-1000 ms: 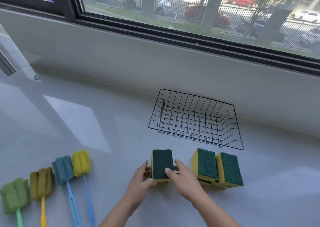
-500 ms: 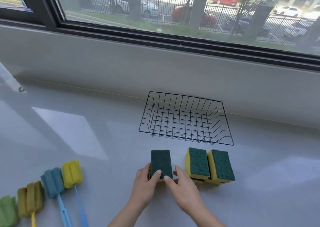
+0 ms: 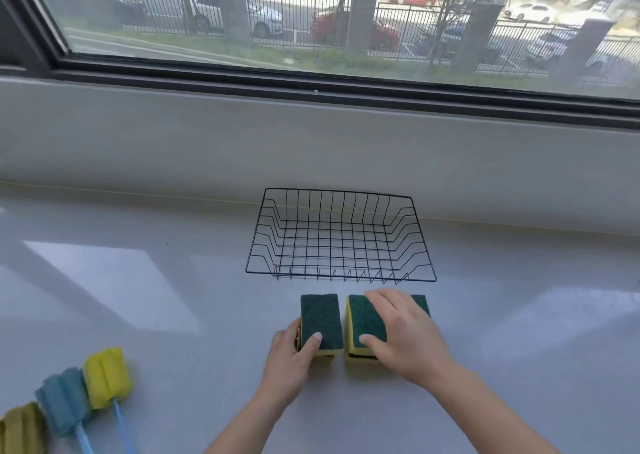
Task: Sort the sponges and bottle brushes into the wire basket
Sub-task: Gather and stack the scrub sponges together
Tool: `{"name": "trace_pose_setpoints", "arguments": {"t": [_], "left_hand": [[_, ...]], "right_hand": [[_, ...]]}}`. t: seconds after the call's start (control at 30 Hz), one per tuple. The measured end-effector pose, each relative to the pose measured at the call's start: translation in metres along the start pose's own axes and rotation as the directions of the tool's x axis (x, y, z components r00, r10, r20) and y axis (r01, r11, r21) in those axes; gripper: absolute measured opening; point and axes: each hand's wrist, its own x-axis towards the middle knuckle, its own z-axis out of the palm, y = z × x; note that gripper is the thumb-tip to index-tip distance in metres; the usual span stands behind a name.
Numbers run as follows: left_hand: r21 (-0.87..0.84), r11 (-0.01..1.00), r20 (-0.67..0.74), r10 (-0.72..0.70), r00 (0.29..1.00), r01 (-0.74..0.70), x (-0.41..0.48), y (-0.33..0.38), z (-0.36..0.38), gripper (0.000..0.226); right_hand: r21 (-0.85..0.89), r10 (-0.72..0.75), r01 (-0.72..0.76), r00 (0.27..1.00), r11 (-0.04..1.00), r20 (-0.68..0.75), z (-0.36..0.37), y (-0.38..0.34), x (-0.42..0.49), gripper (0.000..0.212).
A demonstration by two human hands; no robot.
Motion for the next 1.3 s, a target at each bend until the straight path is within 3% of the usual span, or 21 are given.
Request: {"name": "trace_pose_setpoints", "arguments": {"t": [0.1,0.2,0.27,0.37,0.47,0.57,0.73,0.97,1.13,1.3], "left_hand": [[-0.025,0.999,0.016,-0.023,1.0,0.023,0.001,-0.001,-0.002,0.045],[-0.027,0.999,-0.026,-0.021,0.999,0.021,0.001,-0.005,-0.012,0.081],[0.165,0.978,0.0,0.125,0.992,-0.124,0.007,-0.004,-0.018,0.107],[0.456,0.835,0.136,0.276,0.951,-0.308,0.02,0.008,-0.02,0.124],[0.546,0.759,0.219,0.279,0.935,-0.354,0.034,0.02,-0.019,0.124],[0.514,0.782,0.22,0.277,0.935,-0.353,0.038,0.023,-0.024,0.12],[0.46,0.82,0.236,0.257,0.937,-0.341,0.039,0.015,-0.028,0.112],[0.459,0.81,0.272,0.263,0.926,-0.365,0.046,0.009,-0.019,0.111],[0.516,0.755,0.295,0.288,0.911,-0.405,0.05,0.004,-0.018,0.114],[0.492,0.766,0.32,0.281,0.905,-0.412,0.055,0.006,-0.016,0.111]], "right_hand": [[-0.076,-0.067,0.08,0.986,0.994,0.155,0.003,0.014,0.016,0.107],[-0.136,-0.1,0.141,0.957,0.981,0.271,0.009,0.021,0.032,0.127],[-0.196,-0.12,0.192,0.937,0.962,0.329,0.012,0.023,0.041,0.133],[-0.301,-0.134,0.262,0.913,0.917,0.386,0.015,0.022,0.051,0.133],[-0.322,-0.182,0.311,0.909,0.894,0.374,0.018,0.015,0.056,0.105],[-0.287,-0.208,0.322,0.908,0.902,0.363,0.017,0.011,0.056,0.084],[-0.284,-0.187,0.302,0.911,0.91,0.369,0.027,0.012,0.052,0.089],[-0.385,-0.23,0.363,0.909,0.849,0.349,0.042,0.012,0.054,0.122],[-0.395,-0.225,0.362,0.908,0.844,0.352,0.046,0.012,0.054,0.111],[-0.33,-0.203,0.319,0.918,0.888,0.341,0.047,0.011,0.055,0.095]]}}
